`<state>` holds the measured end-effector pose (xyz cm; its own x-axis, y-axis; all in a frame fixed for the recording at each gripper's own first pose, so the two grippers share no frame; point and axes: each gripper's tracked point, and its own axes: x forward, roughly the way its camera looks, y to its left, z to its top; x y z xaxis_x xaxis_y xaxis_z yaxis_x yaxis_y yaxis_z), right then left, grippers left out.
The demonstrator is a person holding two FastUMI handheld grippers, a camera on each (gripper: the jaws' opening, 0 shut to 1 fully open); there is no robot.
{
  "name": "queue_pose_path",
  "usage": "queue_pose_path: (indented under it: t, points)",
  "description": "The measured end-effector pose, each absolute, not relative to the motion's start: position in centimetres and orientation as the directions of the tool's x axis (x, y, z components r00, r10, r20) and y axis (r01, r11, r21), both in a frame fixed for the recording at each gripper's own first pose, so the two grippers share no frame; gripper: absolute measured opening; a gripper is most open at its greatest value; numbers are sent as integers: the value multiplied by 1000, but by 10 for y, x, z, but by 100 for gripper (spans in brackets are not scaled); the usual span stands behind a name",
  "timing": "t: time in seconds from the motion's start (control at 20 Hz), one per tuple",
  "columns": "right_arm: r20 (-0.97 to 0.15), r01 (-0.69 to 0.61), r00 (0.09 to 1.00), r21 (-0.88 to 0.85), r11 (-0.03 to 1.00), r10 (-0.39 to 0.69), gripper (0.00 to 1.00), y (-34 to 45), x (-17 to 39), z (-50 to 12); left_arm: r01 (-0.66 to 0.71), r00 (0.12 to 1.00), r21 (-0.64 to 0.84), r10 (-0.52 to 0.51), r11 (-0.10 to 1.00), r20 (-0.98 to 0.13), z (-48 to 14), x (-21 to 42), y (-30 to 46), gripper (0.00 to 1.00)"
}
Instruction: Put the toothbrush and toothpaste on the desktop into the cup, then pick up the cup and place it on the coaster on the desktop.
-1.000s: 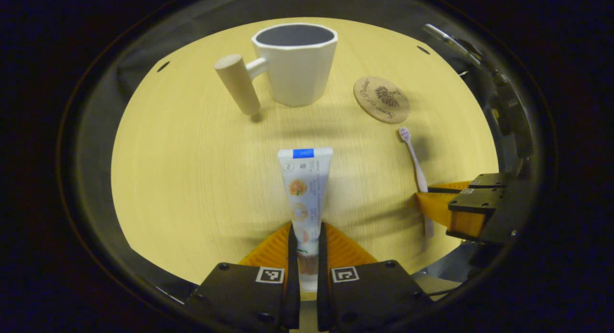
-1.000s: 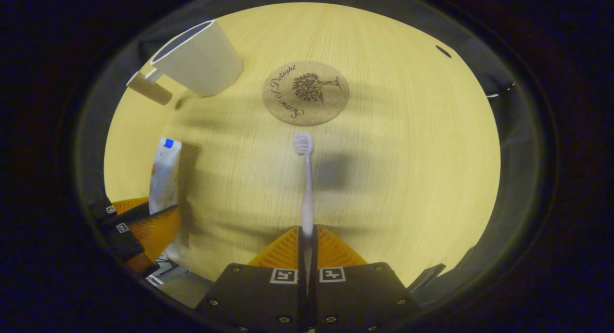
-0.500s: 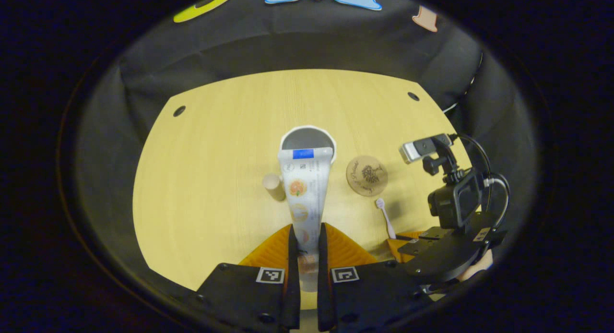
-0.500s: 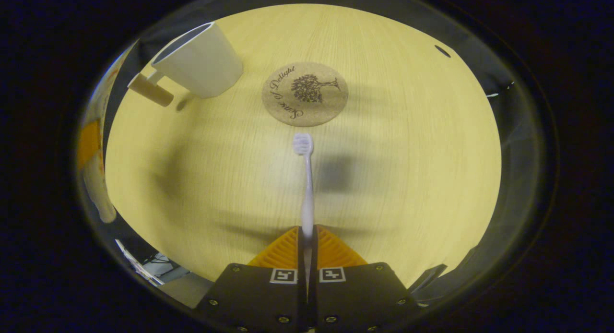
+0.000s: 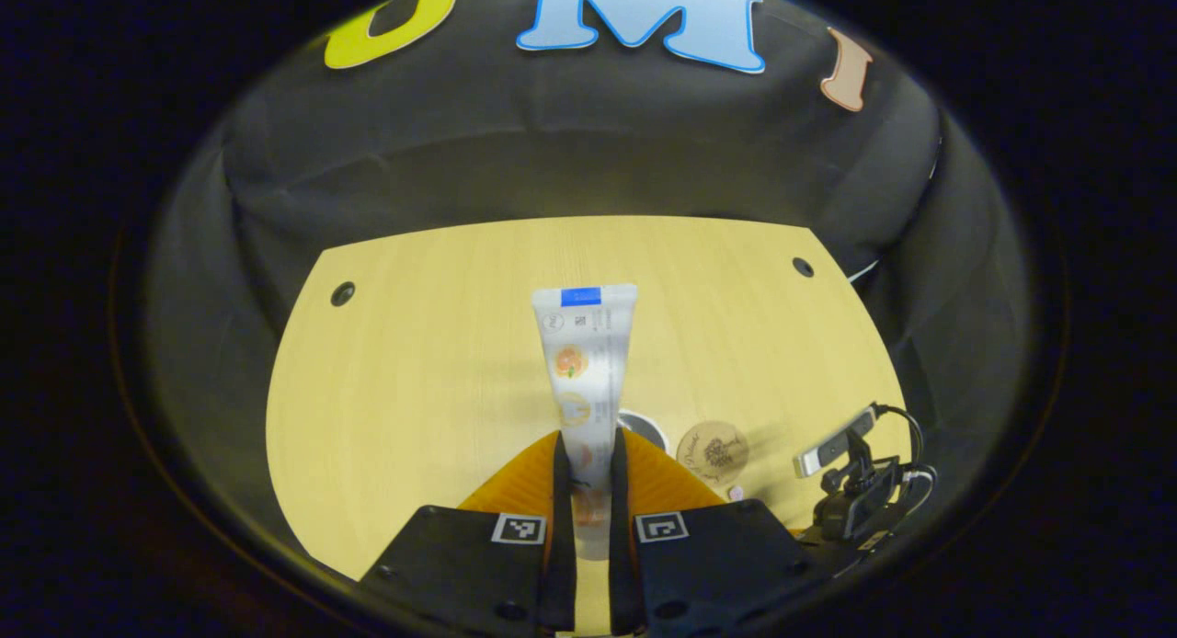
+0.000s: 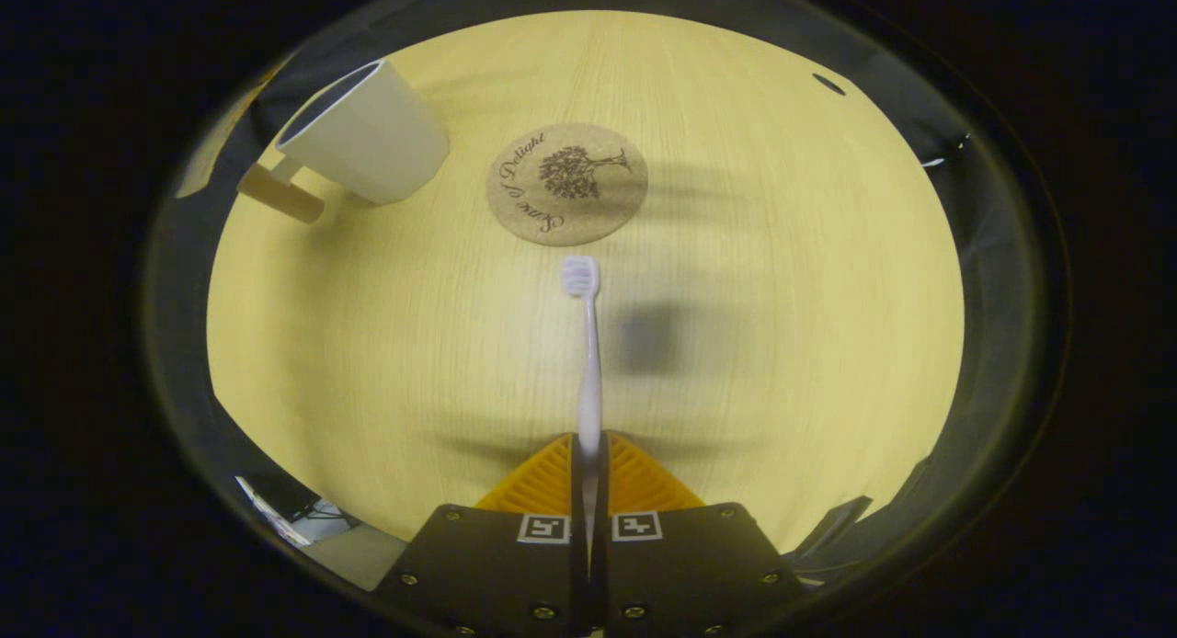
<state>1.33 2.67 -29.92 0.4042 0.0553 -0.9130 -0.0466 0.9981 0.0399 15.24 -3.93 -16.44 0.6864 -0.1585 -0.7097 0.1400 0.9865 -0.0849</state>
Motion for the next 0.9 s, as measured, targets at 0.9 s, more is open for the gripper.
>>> queue_pose_path:
  t: [0.9]
  points:
    - [-750, 51, 644, 239, 970, 151, 2, 7, 39, -201, 246, 811, -79, -250, 966, -529, -221, 178, -54, 23]
